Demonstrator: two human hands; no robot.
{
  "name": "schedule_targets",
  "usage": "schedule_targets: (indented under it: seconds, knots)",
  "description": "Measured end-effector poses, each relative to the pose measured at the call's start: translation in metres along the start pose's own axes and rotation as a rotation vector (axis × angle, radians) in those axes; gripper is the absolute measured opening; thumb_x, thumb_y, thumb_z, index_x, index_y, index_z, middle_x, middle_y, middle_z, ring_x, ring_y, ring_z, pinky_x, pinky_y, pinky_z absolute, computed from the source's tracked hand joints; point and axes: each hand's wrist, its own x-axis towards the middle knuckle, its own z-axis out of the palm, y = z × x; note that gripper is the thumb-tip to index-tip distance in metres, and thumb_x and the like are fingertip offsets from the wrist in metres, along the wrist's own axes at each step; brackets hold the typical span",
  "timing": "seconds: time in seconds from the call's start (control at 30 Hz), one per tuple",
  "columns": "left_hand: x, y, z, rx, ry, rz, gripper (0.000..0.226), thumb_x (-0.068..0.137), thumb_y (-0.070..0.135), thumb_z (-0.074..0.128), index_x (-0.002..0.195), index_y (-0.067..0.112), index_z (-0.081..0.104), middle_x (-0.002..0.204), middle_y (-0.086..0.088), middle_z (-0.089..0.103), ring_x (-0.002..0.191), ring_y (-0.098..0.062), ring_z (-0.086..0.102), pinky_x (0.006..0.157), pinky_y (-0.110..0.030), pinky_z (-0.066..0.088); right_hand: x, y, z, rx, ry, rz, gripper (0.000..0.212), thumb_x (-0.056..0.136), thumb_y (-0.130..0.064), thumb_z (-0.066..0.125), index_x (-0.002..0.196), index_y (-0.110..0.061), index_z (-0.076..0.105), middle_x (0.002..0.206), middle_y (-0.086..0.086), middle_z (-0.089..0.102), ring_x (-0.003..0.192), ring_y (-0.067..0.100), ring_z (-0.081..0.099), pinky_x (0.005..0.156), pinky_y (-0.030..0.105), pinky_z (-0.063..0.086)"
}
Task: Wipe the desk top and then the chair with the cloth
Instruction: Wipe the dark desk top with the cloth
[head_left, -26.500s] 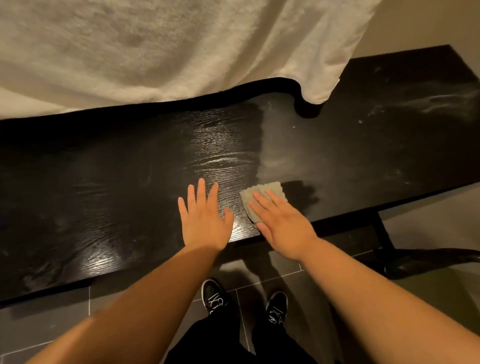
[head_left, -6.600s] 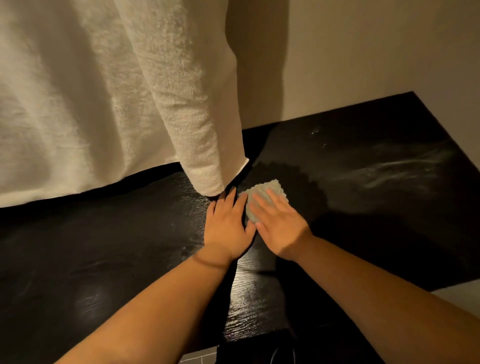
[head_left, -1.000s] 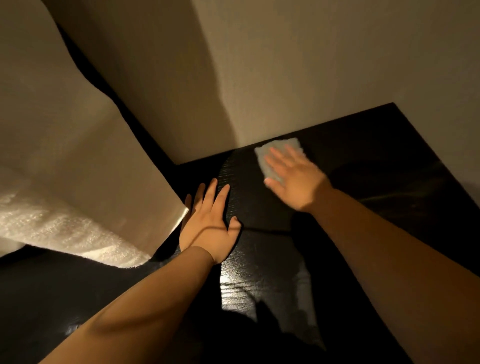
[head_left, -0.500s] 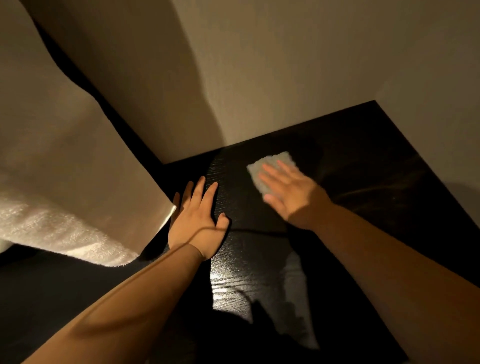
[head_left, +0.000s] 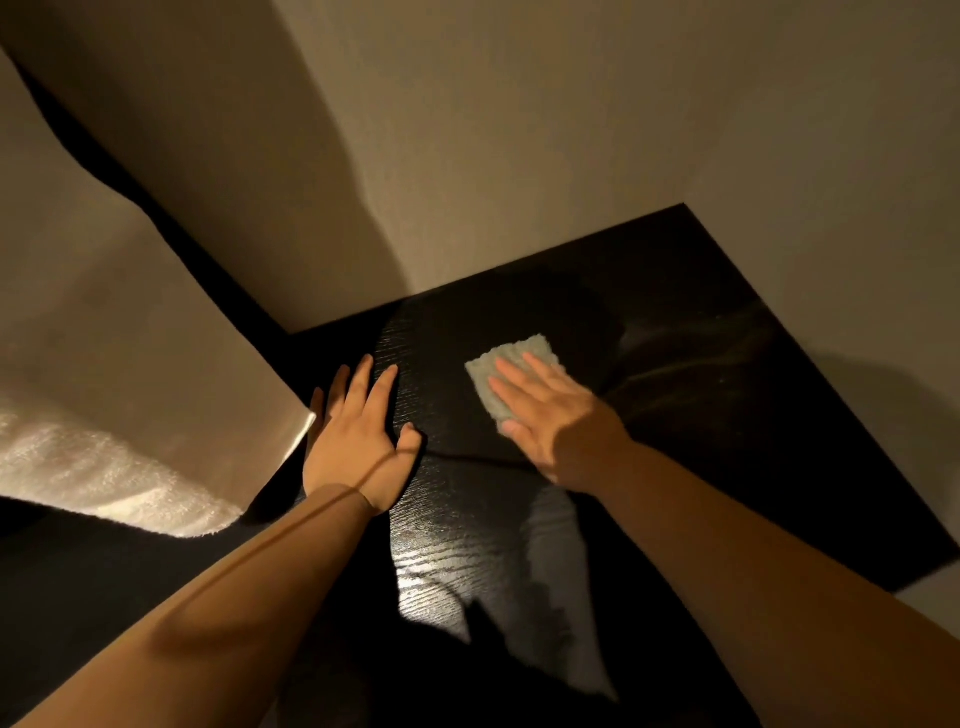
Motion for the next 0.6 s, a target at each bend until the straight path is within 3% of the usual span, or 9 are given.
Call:
schedule_targets:
  seconds: [0.07, 0.13, 0.23, 0.3, 0.43, 0.5, 0.6]
  knots:
    - [-0.002, 0.001, -0.001, 0.005, 0.014, 0.005, 0.073, 0.098, 0.05, 0.051, 0.164, 0.035, 0.024, 0.175, 0.005, 0.009, 0.161, -0.023, 0.002, 0.127, -0.036, -0.005, 0.001, 0.036, -0.004, -0.032, 0.094, 0.065, 0.058, 0.101, -0.041, 0.04, 0.147, -0.007, 0.052, 0.155, 0.015, 0.047, 0.144, 0.041, 0.04, 0.118, 0.058, 0.034]
    - [-0.001, 0.0, 0.0, 0.024, 0.027, 0.012, 0.07, 0.1, 0.053, 0.048, 0.164, 0.035, 0.025, 0.175, 0.006, 0.01, 0.161, -0.022, 0.002, 0.124, -0.031, -0.008, -0.001, 0.074, -0.014, -0.055, 0.077, 0.246, 0.062, 0.103, -0.043, 0.034, 0.148, -0.003, 0.049, 0.154, 0.02, 0.046, 0.142, 0.044, 0.042, 0.116, 0.059, 0.035]
    - [0.001, -0.002, 0.007, 0.063, 0.014, 0.019, 0.069, 0.102, 0.059, 0.039, 0.164, 0.034, 0.024, 0.175, 0.003, 0.012, 0.161, -0.024, 0.003, 0.129, -0.041, -0.005, -0.007, 0.083, -0.014, -0.075, 0.032, 0.399, 0.072, 0.104, -0.053, 0.004, 0.161, -0.014, 0.022, 0.169, 0.01, 0.018, 0.155, 0.037, 0.016, 0.126, 0.053, 0.016]
    - [0.002, -0.001, 0.009, 0.092, 0.012, 0.014, 0.071, 0.1, 0.061, 0.033, 0.164, 0.031, 0.026, 0.174, -0.001, 0.015, 0.161, -0.027, 0.006, 0.13, -0.049, 0.001, -0.004, 0.057, -0.008, -0.047, 0.023, 0.453, 0.066, 0.103, -0.048, 0.007, 0.163, -0.021, 0.011, 0.171, 0.004, 0.005, 0.157, 0.035, 0.0, 0.128, 0.048, 0.001]
    - [0.014, 0.015, 0.007, 0.139, 0.013, 0.091, 0.076, 0.093, 0.052, 0.031, 0.159, 0.015, 0.039, 0.171, -0.01, 0.027, 0.159, -0.033, 0.016, 0.129, -0.054, 0.011, -0.002, 0.014, -0.006, -0.026, -0.076, 0.171, 0.062, 0.105, -0.047, 0.013, 0.163, -0.027, 0.007, 0.17, -0.007, -0.003, 0.156, 0.028, -0.014, 0.122, 0.037, -0.015]
    - [0.03, 0.034, 0.009, 0.125, 0.013, 0.171, 0.075, 0.092, 0.053, 0.03, 0.158, 0.019, 0.042, 0.171, -0.007, 0.027, 0.16, -0.03, 0.015, 0.13, -0.052, 0.009, -0.004, 0.028, -0.011, 0.011, -0.064, 0.098, 0.065, 0.103, -0.051, 0.016, 0.163, -0.025, 0.018, 0.17, -0.005, 0.007, 0.158, 0.026, -0.003, 0.126, 0.039, -0.004]
    - [0.072, 0.07, 0.011, 0.055, -0.036, 0.198, 0.075, 0.093, 0.056, 0.03, 0.162, 0.027, 0.034, 0.174, -0.001, 0.018, 0.162, -0.024, 0.005, 0.131, -0.047, 0.002, 0.006, 0.073, -0.018, -0.027, 0.088, 0.136, 0.063, 0.104, -0.046, 0.027, 0.152, -0.011, 0.046, 0.16, 0.011, 0.04, 0.149, 0.036, 0.033, 0.122, 0.053, 0.028]
